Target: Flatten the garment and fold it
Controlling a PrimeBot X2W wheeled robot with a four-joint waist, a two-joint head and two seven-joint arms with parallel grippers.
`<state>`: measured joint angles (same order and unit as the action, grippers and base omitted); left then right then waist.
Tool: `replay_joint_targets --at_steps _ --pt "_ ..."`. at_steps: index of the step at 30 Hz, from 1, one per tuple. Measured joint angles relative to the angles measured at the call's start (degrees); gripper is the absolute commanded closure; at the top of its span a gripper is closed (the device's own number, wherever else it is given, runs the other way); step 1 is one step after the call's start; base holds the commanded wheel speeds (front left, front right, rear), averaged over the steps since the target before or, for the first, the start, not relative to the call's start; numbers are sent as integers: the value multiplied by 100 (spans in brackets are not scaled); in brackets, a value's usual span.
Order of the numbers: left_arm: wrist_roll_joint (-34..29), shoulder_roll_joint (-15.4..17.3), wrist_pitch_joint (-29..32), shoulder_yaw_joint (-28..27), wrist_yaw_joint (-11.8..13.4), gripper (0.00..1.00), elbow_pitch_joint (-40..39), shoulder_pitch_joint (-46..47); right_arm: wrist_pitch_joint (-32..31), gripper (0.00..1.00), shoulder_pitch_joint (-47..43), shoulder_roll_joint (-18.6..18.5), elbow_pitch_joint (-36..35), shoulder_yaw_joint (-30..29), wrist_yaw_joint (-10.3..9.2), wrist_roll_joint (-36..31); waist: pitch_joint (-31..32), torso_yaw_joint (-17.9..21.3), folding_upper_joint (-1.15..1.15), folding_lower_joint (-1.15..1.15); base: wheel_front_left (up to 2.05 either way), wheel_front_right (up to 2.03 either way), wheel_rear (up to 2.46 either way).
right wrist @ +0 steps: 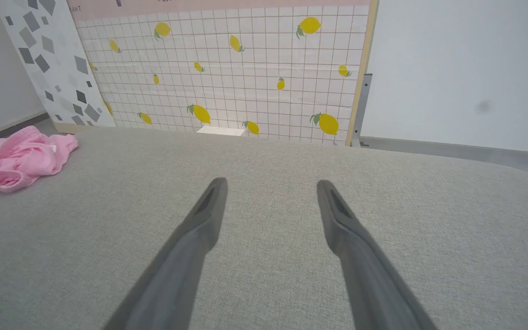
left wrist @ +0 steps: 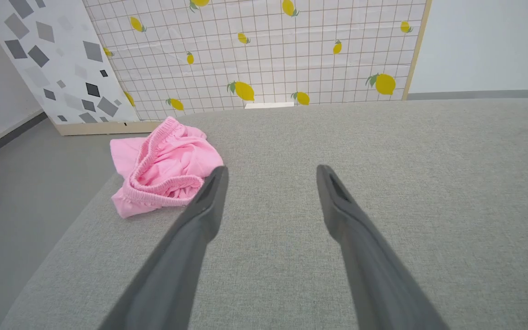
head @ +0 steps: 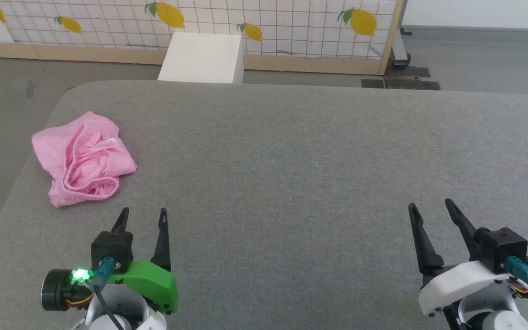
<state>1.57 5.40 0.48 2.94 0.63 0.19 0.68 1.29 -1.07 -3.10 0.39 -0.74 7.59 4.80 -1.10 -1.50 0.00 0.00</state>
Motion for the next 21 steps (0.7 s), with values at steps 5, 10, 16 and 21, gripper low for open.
replay_joint_targets --at_steps 5,10,16,21 --pt "0 60 45 35 2 0 3 5 7 0 -1 1 -3 69 0 27 -6 -171 0 0 0 0 0" --pt "-1 115 46 66 31 0 20 15 5 0 -3 2 -13 119 0 88 -5 -399 0 0 0 0 0" --pt "-10 177 46 124 80 0 67 66 -30 0 -23 3 -55 159 0 146 3 -752 0 0 0 0 0" --pt "-29 204 43 168 141 0 120 90 -53 0 -81 -45 -142 294 -1 153 11 -1100 0 0 0 0 0"
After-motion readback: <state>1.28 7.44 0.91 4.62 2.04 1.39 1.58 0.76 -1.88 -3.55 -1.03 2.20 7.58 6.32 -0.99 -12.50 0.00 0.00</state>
